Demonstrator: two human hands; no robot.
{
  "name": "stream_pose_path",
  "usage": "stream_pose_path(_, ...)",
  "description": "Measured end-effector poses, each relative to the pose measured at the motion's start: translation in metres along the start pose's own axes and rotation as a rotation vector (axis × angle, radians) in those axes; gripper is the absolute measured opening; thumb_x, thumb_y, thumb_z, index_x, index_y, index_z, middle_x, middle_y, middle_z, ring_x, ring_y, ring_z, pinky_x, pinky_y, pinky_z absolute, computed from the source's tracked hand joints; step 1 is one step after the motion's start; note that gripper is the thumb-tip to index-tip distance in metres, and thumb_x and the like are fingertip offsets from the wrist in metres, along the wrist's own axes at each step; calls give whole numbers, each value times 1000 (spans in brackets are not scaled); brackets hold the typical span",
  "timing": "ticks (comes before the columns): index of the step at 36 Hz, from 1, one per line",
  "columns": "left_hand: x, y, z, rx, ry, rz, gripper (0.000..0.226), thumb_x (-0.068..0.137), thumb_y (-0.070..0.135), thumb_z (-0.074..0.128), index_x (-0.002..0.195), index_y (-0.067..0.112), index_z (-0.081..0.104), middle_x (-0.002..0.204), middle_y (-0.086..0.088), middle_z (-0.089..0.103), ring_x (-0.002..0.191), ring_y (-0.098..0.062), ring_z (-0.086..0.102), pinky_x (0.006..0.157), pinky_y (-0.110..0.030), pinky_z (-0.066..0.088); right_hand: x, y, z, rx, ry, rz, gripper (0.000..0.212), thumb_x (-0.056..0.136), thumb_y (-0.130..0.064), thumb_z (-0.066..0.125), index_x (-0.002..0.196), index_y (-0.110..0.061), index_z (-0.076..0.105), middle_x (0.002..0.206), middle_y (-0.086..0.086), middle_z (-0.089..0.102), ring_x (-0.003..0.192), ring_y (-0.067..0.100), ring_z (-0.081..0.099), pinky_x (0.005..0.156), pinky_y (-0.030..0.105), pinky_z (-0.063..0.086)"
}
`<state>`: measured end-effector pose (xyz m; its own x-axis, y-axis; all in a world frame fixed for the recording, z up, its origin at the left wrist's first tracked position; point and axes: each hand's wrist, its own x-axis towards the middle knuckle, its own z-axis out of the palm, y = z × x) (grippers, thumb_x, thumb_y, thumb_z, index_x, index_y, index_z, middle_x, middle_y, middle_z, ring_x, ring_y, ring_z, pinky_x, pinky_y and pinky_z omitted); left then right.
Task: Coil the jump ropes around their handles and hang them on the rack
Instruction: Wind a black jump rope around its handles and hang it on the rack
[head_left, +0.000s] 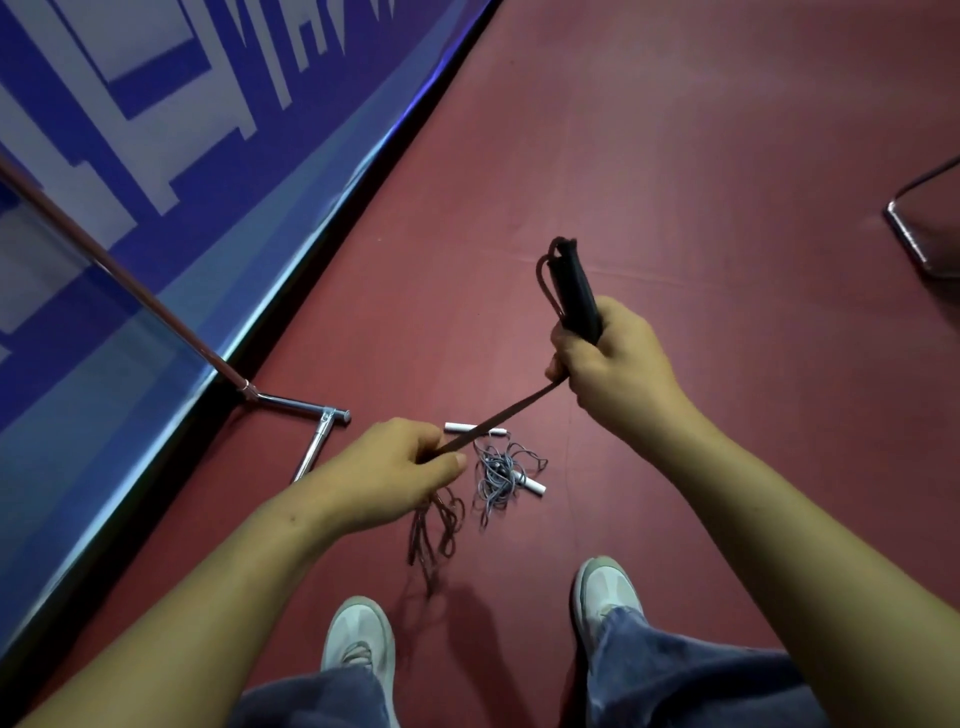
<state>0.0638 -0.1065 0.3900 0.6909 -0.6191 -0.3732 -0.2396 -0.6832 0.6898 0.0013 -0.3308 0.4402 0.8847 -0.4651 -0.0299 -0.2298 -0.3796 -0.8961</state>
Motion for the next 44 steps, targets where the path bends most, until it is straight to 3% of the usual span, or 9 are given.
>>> stream_pose_path(7, 15, -28, 4, 435, -48, -183, 39, 98, 46, 53, 76, 15, 59, 77, -5, 63, 75, -24, 59, 68, -33, 47, 4, 16, -5, -380, -121, 19, 6, 95, -11, 53, 97, -13, 59, 88, 13, 72, 83, 34, 69, 74, 47, 57)
stream_pose_path(13, 26, -45, 11, 422, -102, -109, 11, 94, 30, 67, 101, 22, 64, 114, 2, 49, 106, -19, 57, 99, -30, 45, 1, 10, -5, -304, -177, -19, 7, 96, -8, 53, 93, -12, 57, 80, 10, 73, 49, 0, 61, 49, 20, 44)
stream_pose_path(18, 23, -56, 3, 333, 91, -158, 28, 102, 29, 57, 89, 9, 70, 77, -1, 63, 73, -21, 60, 59, -26, 40, 8, 3, -31, -112, -11, 29, 7, 96, -7, 54, 94, -11, 59, 74, 10, 72, 42, 4, 53, 52, 30, 42)
stream_pose_path(22, 30, -62, 0, 283, 154, -183, 36, 98, 36, 63, 68, 17, 68, 62, 0, 62, 57, -20, 57, 54, -28, 42, 7, 10, -31, -332, -13, -16, 6, 95, -10, 54, 94, -12, 59, 87, 13, 72, 74, 28, 67, 57, 30, 46)
stream_pose_path(25, 35, -64, 5, 278, 83, -211, 29, 86, 17, 67, 63, 33, 64, 84, -6, 63, 70, -26, 60, 68, -32, 55, 3, 11, -19, -339, -89, -7, 7, 95, -10, 54, 91, -14, 58, 86, 13, 72, 78, 31, 70, 64, 35, 53)
stream_pose_path(30, 32, -39, 11, 473, -136, -131, 76, 74, 2, 58, 140, 39, 47, 160, 5, 32, 152, -29, 18, 125, -40, 19, -3, 8, -6, -209, -179, 16, 11, 97, -9, 53, 89, -17, 55, 77, 10, 71, 40, 1, 53, 44, 22, 40)
stream_pose_path(35, 20, 7, 22, 522, -429, -54, 98, 85, -1, 53, 160, 40, 6, 170, 11, -5, 157, -21, -13, 126, -49, -8, -8, 0, 0, -40, -215, 58, 7, 98, -6, 52, 95, -8, 57, 65, 5, 65, 47, 13, 51, 46, 28, 42)
stream_pose_path(40, 9, 42, 21, 403, -356, 103, 81, 75, 2, 38, 145, 39, 50, 152, 3, 47, 148, -24, 34, 122, -49, 29, -11, -3, 1, 42, -194, 74, 7, 98, -6, 52, 94, -6, 58, 62, 4, 63, 45, 12, 49, 45, 29, 41)
stream_pose_path(44, -4, 75, 24, -302, -165, 114, 48, 82, -2, 45, 98, 30, 77, 108, 5, 77, 109, -8, 69, 102, -33, 49, -13, -3, 2, 75, -205, 76, 11, 97, -5, 54, 88, -9, 55, 63, 7, 63, 44, 13, 51, 46, 31, 41)
